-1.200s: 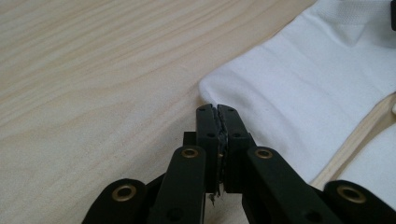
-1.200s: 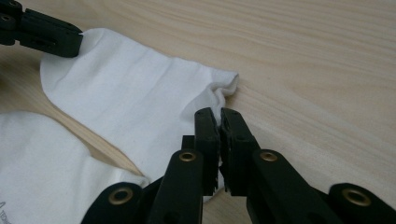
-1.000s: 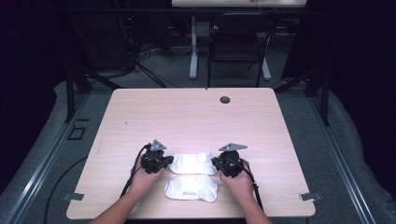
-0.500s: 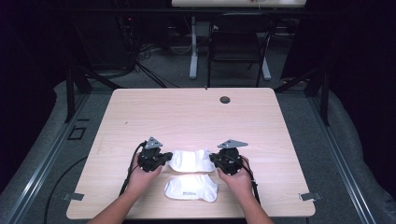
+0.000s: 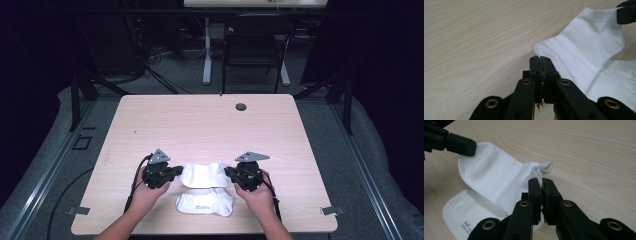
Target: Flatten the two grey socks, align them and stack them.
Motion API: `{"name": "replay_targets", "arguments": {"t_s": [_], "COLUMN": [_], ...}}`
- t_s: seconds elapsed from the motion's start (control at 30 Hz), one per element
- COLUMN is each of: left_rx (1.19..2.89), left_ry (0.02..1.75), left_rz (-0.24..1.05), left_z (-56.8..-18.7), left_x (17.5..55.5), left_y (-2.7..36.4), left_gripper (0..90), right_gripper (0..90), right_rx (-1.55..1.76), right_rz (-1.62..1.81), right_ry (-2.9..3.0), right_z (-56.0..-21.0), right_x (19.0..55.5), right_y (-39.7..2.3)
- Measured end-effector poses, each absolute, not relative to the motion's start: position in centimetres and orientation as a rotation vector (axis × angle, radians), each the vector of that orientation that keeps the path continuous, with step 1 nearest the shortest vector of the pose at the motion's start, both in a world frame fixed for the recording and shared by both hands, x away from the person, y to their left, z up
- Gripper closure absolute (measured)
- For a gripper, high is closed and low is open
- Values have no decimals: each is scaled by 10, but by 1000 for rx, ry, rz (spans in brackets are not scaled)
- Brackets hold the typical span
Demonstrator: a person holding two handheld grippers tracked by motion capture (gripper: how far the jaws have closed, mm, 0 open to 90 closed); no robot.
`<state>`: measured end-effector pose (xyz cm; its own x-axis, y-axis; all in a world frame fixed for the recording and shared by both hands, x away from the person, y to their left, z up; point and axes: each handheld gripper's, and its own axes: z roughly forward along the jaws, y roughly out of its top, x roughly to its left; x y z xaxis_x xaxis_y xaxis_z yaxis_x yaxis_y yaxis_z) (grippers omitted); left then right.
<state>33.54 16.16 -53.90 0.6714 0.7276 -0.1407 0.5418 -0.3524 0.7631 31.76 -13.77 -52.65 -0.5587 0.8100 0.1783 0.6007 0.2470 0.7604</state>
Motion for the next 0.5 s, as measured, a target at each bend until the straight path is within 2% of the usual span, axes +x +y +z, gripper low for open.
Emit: {"name": "replay_targets", "arguments": {"t_s": [0.5], "left_rx": [2080], "left_ry": [951], "left_rz": [227], "left_z": [-541], "left_x": [298], "left_y": [166], "left_gripper": [892], "right_gripper": [863], "right_rx": [1329], "right_rz": [1229], "right_ry": [2318], "right_z": [-527], "right_x": [281], "right_y": [-139]}}
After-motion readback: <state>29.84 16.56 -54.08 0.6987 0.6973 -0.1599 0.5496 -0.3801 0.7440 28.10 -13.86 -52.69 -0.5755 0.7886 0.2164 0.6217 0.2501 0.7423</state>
